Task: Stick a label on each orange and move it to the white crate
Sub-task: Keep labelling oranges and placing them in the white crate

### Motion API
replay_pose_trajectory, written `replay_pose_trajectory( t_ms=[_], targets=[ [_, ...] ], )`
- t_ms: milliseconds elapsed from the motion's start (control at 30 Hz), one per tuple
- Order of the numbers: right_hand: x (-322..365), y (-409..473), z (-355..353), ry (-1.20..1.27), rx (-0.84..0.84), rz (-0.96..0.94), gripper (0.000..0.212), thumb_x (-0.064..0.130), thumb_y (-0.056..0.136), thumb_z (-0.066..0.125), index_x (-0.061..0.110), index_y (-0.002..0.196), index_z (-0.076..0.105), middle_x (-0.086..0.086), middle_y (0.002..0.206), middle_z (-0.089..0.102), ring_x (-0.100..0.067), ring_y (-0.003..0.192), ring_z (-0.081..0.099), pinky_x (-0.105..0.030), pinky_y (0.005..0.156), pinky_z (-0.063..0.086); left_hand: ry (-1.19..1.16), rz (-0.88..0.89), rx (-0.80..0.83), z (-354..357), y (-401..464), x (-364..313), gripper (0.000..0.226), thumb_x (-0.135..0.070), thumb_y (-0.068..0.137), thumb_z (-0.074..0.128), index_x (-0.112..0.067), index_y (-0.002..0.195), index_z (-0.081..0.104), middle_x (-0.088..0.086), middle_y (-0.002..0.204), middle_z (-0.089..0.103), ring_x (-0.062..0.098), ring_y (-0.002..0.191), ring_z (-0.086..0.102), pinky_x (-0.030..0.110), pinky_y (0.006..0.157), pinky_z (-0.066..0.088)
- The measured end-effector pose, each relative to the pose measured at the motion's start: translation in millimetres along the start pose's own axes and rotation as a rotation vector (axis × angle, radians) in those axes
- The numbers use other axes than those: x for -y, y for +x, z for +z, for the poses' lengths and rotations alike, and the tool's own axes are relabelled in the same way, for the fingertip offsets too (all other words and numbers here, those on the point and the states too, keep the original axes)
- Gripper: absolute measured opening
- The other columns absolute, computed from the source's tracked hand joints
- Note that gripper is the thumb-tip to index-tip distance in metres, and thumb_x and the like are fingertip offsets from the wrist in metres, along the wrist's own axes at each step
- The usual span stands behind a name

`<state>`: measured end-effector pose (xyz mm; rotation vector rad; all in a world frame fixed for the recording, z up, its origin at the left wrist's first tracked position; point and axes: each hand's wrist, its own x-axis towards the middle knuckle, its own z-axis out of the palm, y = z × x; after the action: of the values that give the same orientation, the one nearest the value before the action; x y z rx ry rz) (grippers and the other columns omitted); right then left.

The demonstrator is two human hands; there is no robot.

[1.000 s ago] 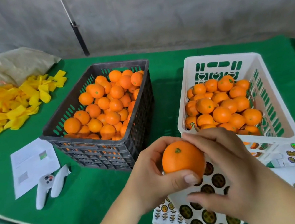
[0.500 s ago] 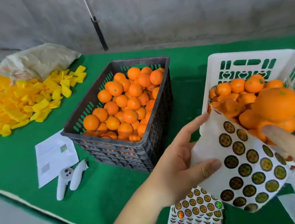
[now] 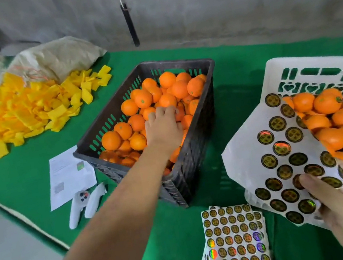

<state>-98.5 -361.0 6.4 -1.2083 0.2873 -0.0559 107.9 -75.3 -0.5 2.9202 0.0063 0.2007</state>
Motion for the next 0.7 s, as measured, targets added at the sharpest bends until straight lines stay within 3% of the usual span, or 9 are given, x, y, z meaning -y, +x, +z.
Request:
replay_pose_trajectory(
  t_ms=[67,133,167,200,300,433,500,600,700],
  targets=[
    [1,5,4,0.032,0.000,0.030,0.053,0.002,0.081,0.065,0.023,0.128,0.074,-0.011,0.125,0.076,-0.037,0.113,0.074,-0.069,0.089,0.054,0.243,-0.157,0.381,22,30,12,0.065,-0.010,0.093,0.063,-0.018,0.152,0.036,0.016,0.153,0.033,0.044,0.138,0.034,0.049,0.107,0.040],
    [2,10,7,0.050,-0.006,0.054,0.050,0.001,0.079,0.064,0.025,0.119,0.079,-0.012,0.122,0.077,-0.036,0.110,0.076,-0.063,0.086,0.057,0.327,-0.180,0.588,42,47,27,0.086,0.001,0.088,0.063,-0.021,0.159,0.020,0.019,0.161,0.015,0.047,0.144,0.027,0.051,0.101,0.045],
    [2,12,7,0.044,-0.009,0.068,0.049,0.001,0.077,0.065,0.026,0.116,0.080,-0.011,0.121,0.078,-0.035,0.109,0.076,-0.062,0.087,0.057,0.329,-0.182,0.641,51,51,35,0.085,0.001,0.091,0.060,-0.023,0.160,0.017,0.020,0.164,0.007,0.049,0.145,0.026,0.052,0.094,0.049],
    [3,14,8,0.037,-0.012,0.081,0.048,0.002,0.074,0.067,0.027,0.113,0.081,-0.010,0.120,0.078,-0.035,0.110,0.075,-0.062,0.088,0.056,0.317,-0.187,0.654,58,54,43,0.077,-0.002,0.095,0.057,-0.025,0.157,0.018,0.022,0.164,0.004,0.051,0.144,0.027,0.052,0.089,0.051],
    [2,18,9,-0.024,-0.024,0.093,0.049,0.008,0.066,0.074,0.032,0.109,0.082,-0.007,0.119,0.079,-0.035,0.115,0.073,-0.067,0.098,0.050,0.342,-0.185,0.573,72,58,61,0.053,-0.011,0.098,0.056,-0.031,0.140,0.031,0.019,0.150,0.024,0.050,0.133,0.035,0.055,0.098,0.047],
    [-3,16,9,-0.026,-0.018,0.048,0.055,0.009,0.070,0.074,0.030,0.121,0.077,-0.008,0.126,0.077,-0.035,0.118,0.072,-0.068,0.098,0.050,0.367,-0.129,0.544,59,59,60,0.072,-0.034,0.091,0.072,-0.037,0.150,0.030,0.014,0.140,0.034,0.045,0.118,0.054,0.048,0.078,0.052],
    [-4,13,10,-0.022,-0.020,0.032,0.058,0.011,0.071,0.076,0.033,0.125,0.075,-0.006,0.128,0.076,-0.033,0.118,0.073,-0.071,0.101,0.049,0.170,-0.116,0.476,36,53,48,0.075,-0.044,0.085,0.076,-0.033,0.148,0.037,0.011,0.134,0.043,0.040,0.108,0.060,0.049,0.078,0.056],
    [-4,7,12,-0.005,-0.011,0.010,0.061,0.013,0.072,0.077,0.038,0.127,0.073,-0.002,0.133,0.074,-0.031,0.120,0.072,-0.069,0.102,0.049,-0.561,-0.213,0.256,-7,15,31,0.063,-0.048,0.078,0.080,-0.031,0.131,0.051,-0.002,0.116,0.063,0.022,0.100,0.066,0.037,0.073,0.055],
    [-2,-3,15,0.009,0.034,-0.004,0.063,0.016,0.071,0.079,0.040,0.129,0.072,-0.003,0.136,0.072,-0.032,0.124,0.069,-0.061,0.099,0.054,-1.273,-0.168,0.305,-48,-53,6,0.060,-0.057,0.073,0.079,-0.028,0.125,0.068,-0.005,0.119,0.075,0.011,0.106,0.072,0.030,0.088,0.054]
  ],
)
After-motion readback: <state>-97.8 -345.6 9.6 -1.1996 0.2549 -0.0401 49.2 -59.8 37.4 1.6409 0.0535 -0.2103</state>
